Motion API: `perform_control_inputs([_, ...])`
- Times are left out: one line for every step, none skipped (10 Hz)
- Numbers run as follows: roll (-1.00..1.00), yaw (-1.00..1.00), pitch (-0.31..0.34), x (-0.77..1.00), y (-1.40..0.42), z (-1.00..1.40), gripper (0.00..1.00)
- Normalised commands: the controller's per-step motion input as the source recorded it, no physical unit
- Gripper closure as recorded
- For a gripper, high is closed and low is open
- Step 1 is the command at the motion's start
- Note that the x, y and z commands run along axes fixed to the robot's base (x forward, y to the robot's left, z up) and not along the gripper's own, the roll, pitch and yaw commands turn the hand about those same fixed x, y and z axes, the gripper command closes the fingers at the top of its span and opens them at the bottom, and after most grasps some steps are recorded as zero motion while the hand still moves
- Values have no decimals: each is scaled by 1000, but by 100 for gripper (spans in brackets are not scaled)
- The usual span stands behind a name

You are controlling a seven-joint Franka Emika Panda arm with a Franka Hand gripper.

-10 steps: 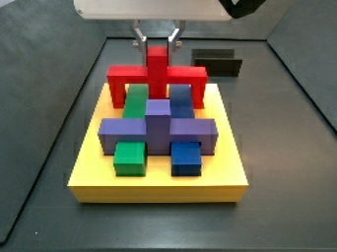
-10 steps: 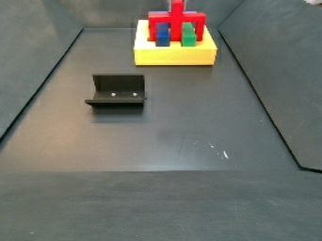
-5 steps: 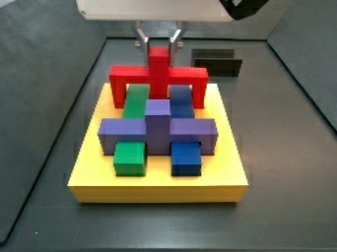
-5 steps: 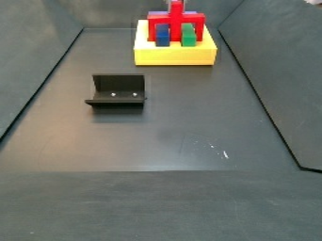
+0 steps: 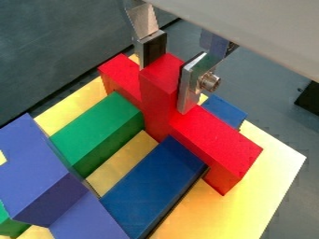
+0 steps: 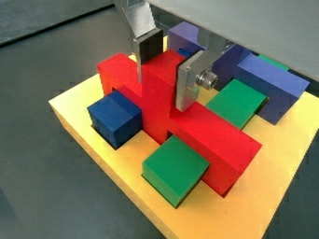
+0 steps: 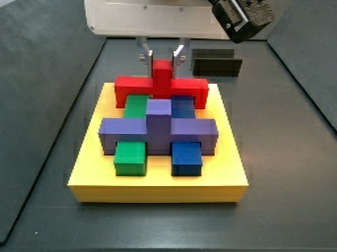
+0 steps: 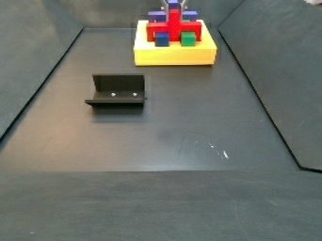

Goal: Pick up the red object. Move up. Place the red object on the fixture. Regrasp the red object. Move to above the board. Insert the red object.
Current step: Insert the red object.

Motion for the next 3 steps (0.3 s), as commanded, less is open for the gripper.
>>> perform_control_inputs([0, 14, -86, -120, 14, -366, 100])
perform_control_inputs([11, 0, 0, 0, 0, -11, 100])
perform_control_inputs([0, 0, 0, 0, 0, 0, 100])
